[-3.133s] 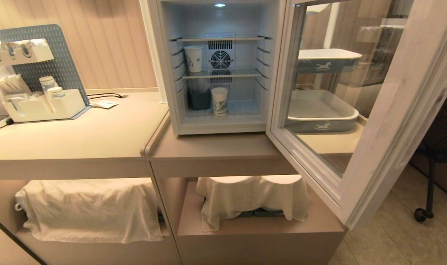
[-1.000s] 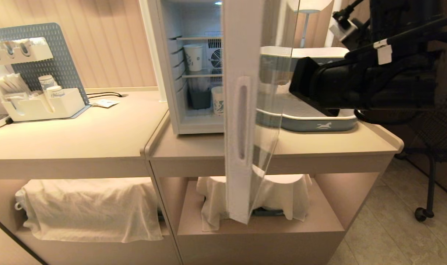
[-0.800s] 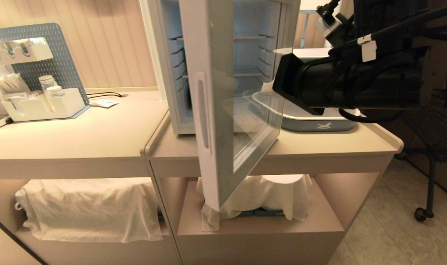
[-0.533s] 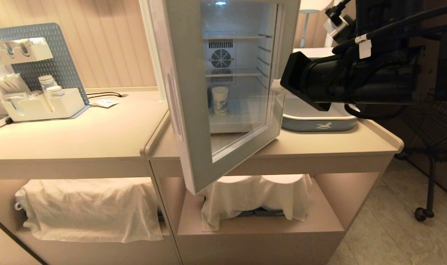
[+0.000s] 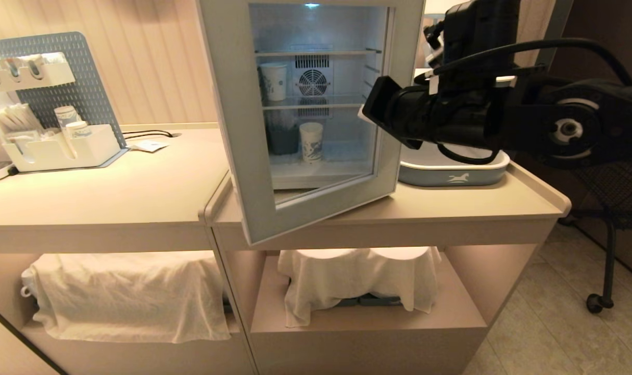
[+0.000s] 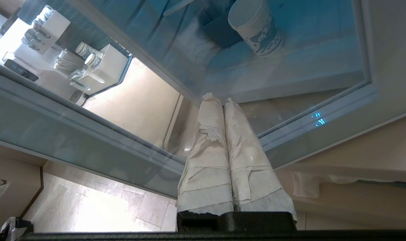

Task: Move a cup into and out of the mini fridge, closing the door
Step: Close the freezer door

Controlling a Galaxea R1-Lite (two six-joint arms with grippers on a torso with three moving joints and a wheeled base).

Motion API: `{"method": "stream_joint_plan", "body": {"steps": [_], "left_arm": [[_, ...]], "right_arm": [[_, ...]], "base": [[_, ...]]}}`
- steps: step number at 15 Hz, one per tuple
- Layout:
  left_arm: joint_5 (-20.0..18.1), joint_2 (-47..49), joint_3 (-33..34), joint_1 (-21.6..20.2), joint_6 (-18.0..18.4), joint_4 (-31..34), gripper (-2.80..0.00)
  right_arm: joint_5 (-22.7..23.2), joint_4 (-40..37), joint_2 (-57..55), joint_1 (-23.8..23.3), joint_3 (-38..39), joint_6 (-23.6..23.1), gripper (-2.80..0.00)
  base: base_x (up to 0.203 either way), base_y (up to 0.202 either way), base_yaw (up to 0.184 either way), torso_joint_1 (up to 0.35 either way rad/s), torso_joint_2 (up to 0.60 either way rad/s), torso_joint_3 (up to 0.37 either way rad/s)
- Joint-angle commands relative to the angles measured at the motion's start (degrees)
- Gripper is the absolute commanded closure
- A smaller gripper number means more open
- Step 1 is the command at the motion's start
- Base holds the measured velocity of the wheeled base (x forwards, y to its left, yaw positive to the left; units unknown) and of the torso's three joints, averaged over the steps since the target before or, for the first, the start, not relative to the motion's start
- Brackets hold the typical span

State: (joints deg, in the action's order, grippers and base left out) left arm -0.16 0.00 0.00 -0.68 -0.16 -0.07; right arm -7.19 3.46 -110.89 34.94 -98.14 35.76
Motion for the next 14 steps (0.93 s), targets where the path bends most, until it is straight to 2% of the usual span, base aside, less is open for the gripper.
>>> {"method": "stream_joint_plan", "body": {"steps": [1, 7, 12, 14], "left_arm": [[-0.02, 0.0, 0.0, -0.02, -0.02, -0.01, 0.0], [-0.02, 0.0, 0.0, -0.02, -0.02, -0.01, 0.0], [-0.02, 0.0, 0.0, -0.02, -0.02, -0.01, 0.0], [-0.02, 0.0, 0.0, -0.02, -0.02, -0.01, 0.0]], "right_arm": [[0.09, 0.88, -5.75, -0.77, -2.94, 0.12, 0.0], [-0.31, 10.75, -16.79, -2.19, -11.56, -0.99, 0.0], [-0.53, 16.37, -21.82, -3.55, -12.61, -5.93, 0.0], [-0.54, 17.01, -22.03, -3.47, -12.15, -6.48, 0.0]], "base": [[0.0, 0.0, 0.0, 0.0, 0.0, 0.0], [0.0, 0.0, 0.0, 0.0, 0.0, 0.0], [0.0, 0.0, 0.0, 0.0, 0.0, 0.0], [0.0, 0.0, 0.0, 0.0, 0.0, 0.0]]}}
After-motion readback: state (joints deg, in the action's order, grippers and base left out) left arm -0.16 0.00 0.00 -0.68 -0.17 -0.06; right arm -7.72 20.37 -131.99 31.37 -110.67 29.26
